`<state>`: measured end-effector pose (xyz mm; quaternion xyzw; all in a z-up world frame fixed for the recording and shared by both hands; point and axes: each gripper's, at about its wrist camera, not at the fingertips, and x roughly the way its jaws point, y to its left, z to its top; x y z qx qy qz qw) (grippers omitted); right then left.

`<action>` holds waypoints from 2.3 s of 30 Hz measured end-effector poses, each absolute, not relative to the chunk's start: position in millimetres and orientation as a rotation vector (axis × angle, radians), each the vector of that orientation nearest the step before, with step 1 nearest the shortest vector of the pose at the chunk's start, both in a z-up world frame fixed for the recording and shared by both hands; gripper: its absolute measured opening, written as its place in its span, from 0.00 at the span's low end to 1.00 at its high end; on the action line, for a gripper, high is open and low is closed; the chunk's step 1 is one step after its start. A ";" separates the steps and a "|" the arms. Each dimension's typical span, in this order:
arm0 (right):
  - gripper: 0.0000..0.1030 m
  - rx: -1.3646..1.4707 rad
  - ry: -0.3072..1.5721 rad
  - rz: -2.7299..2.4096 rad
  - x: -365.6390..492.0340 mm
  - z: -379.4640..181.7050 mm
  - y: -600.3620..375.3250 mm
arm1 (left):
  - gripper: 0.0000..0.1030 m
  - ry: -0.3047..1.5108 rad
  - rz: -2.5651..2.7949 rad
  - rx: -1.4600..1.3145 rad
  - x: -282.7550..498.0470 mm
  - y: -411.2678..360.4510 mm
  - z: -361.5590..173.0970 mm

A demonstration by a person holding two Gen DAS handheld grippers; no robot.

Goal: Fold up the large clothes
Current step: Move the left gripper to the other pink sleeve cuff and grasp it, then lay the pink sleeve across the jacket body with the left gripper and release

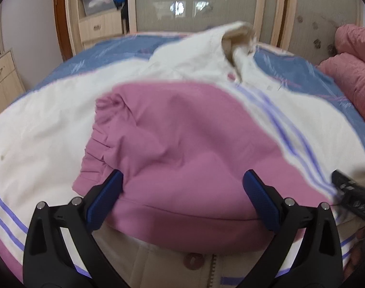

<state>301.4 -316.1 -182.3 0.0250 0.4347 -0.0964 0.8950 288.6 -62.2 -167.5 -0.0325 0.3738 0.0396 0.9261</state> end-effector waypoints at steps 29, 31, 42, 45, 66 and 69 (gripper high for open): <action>0.99 -0.009 0.863 -0.220 300.0 -183.9 -301.5 | 0.98 0.713 0.483 -0.852 175.2 385.4 -164.6; 0.99 -0.009 0.860 -0.220 300.0 -184.5 -301.2 | 0.98 0.704 0.458 -0.900 175.9 397.1 -177.0; 0.99 -0.015 0.862 -0.222 301.6 -185.6 -300.9 | 0.12 0.498 0.233 -0.785 224.8 340.8 -81.9; 0.99 -0.010 0.862 -0.220 301.8 -185.8 -300.7 | 0.14 0.502 -0.003 -0.652 249.9 245.1 -32.7; 0.99 0.539 0.802 -0.216 284.0 -165.9 -371.4 | 0.73 0.929 -0.319 -0.118 322.4 -119.9 -131.9; 0.99 0.545 0.766 -0.254 280.9 -156.6 -379.1 | 0.74 0.874 -0.339 -0.053 297.6 -140.2 -125.0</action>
